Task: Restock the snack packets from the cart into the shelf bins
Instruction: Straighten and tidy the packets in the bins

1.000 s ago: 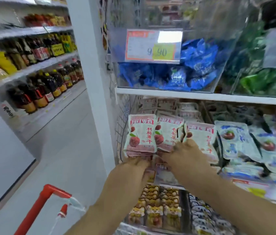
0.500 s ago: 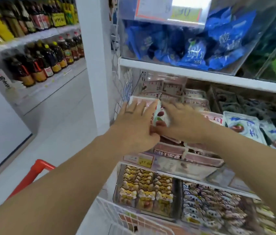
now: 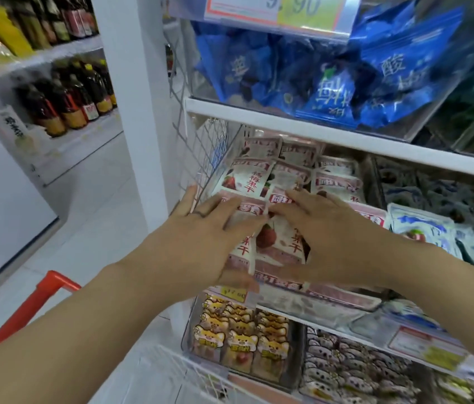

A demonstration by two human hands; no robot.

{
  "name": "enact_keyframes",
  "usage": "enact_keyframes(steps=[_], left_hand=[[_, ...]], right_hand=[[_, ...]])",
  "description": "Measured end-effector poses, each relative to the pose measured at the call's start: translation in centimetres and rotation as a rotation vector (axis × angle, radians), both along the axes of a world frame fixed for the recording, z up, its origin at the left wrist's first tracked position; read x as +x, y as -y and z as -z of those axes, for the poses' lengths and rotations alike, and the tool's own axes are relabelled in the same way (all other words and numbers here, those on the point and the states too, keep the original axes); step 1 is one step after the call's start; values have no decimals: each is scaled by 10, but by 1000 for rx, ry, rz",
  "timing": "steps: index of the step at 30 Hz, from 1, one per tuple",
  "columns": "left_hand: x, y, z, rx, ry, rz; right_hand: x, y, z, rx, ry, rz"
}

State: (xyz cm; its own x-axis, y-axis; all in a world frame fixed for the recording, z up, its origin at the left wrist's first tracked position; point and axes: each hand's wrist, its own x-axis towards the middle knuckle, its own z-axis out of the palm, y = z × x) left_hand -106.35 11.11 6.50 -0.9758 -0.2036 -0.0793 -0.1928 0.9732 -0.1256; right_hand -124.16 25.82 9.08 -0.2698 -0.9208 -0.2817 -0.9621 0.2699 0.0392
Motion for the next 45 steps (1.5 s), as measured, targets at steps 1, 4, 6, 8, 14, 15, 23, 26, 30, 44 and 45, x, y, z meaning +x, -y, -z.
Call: enact_keyframes(steps=[1, 4, 6, 8, 14, 15, 23, 26, 30, 44, 45], left_hand=[[0, 2, 0, -22, 13, 1], [0, 0, 0, -96, 24, 12], [-4, -7, -6, -89, 15, -10], [-6, -10, -7, -134, 93, -72], [-20, -17, -3, -176, 156, -184], [-20, -17, -1, -178, 153, -192], [-20, -10, 3, -80, 198, -166], [-16, -6, -1, 14, 237, -151], [-11, -7, -8, 152, 307, -192], [-21, -9, 14, 81, 288, -194], [-19, -8, 14, 84, 282, -191]], right_hand=[[-1, 0, -2, -43, 19, 7], [-1, -2, -5, -109, 46, 26], [0, -1, -1, -107, 31, 34], [0, 4, 3, -80, 36, 36], [4, 27, -2, 16, -31, -8], [6, 27, -4, -2, -28, -10], [14, -4, -19, -58, 105, -65], [33, -18, 10, -61, -44, -95], [36, -14, 38, -128, -89, 13], [26, -8, 41, -35, -118, -58], [28, -4, 39, -3, -101, -60]])
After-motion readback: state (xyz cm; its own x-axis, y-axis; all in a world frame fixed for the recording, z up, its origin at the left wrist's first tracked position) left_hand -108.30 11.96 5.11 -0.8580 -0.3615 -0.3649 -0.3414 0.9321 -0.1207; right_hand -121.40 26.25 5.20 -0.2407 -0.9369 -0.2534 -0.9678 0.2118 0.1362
